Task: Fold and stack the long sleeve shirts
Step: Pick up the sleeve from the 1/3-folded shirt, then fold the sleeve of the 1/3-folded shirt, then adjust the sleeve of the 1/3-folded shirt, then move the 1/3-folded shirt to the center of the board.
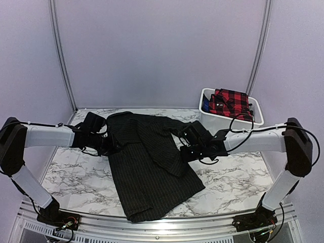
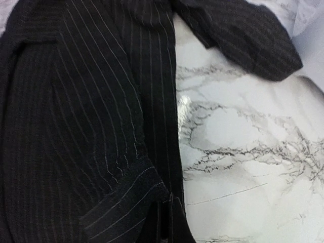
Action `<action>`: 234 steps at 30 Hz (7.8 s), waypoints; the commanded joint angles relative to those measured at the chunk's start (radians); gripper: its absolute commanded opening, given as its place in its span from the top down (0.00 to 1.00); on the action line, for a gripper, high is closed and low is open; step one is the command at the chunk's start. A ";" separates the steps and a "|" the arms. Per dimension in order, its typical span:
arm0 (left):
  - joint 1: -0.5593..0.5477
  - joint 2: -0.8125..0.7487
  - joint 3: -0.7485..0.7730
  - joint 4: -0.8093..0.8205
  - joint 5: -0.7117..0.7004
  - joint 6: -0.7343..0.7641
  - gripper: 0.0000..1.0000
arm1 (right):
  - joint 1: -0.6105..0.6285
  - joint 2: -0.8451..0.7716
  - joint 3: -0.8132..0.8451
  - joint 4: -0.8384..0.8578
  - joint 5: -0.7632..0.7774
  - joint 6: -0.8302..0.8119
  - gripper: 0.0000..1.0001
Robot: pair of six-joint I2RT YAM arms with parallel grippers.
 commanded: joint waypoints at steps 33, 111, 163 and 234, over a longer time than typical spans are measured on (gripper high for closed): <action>0.166 0.588 0.562 0.220 0.075 -0.221 0.83 | 0.415 0.103 0.663 -0.348 -0.124 -0.316 1.00; -0.477 -0.421 -0.453 -0.050 -0.142 -0.302 0.78 | 0.354 0.135 0.093 0.193 -0.414 0.133 0.69; -0.516 -0.450 -0.339 -0.168 -0.049 -0.238 1.00 | 0.334 0.235 0.252 0.008 -0.374 0.073 1.00; -0.394 -0.023 -0.323 0.227 0.016 -0.302 0.83 | 0.100 0.377 0.344 0.222 -0.533 0.055 0.67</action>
